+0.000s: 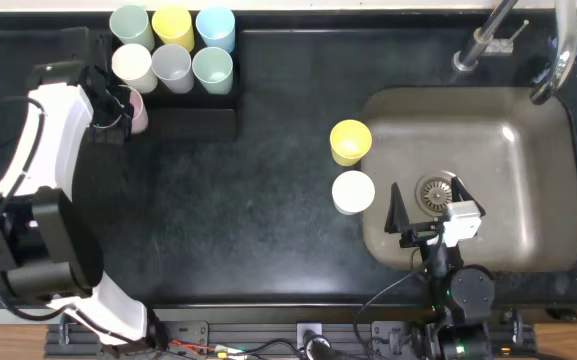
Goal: Store Cups
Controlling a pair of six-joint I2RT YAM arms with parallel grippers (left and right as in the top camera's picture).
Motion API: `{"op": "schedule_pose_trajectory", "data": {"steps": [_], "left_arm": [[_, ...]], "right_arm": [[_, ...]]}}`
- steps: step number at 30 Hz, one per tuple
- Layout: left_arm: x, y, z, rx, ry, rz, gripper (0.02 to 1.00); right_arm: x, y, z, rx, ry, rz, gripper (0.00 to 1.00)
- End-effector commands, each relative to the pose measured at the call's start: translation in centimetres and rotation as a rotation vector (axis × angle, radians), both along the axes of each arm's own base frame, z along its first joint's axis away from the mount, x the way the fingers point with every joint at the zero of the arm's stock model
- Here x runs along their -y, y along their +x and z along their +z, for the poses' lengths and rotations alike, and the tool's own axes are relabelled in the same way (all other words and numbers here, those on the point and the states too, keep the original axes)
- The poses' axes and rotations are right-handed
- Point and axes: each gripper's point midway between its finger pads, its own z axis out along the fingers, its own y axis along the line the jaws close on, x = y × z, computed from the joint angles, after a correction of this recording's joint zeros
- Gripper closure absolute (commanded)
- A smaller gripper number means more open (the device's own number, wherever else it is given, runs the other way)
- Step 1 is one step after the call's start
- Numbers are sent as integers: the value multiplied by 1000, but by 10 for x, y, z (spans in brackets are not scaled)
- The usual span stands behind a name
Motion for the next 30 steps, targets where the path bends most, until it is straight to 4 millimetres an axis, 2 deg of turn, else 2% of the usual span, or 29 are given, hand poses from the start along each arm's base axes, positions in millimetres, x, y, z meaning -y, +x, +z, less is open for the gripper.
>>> {"op": "schedule_pose_trajectory", "data": {"steps": [1, 11, 18, 20, 22, 26, 30], "left_arm": [[-6, 0, 8, 22, 9, 24, 794], [-9, 0, 33, 86, 33, 28, 785], [-11, -4, 70, 175, 69, 25, 667], [-12, -5, 84, 209, 91, 13, 592], [-15, -3, 102, 263, 136, -32, 478], [-20, 10, 155, 421, 288, -193, 373], [-17, 21, 211, 577, 457, -367, 325]], "right_arm": [[1, 0, -3, 1, 4, -8, 1], [1, 0, -3, 1, 4, -8, 3], [1, 0, -3, 1, 4, -8, 3], [1, 0, -3, 1, 4, -8, 3], [1, 0, -3, 1, 4, -8, 3], [1, 0, -3, 1, 4, -8, 3], [1, 0, -3, 1, 4, -8, 5]]}}
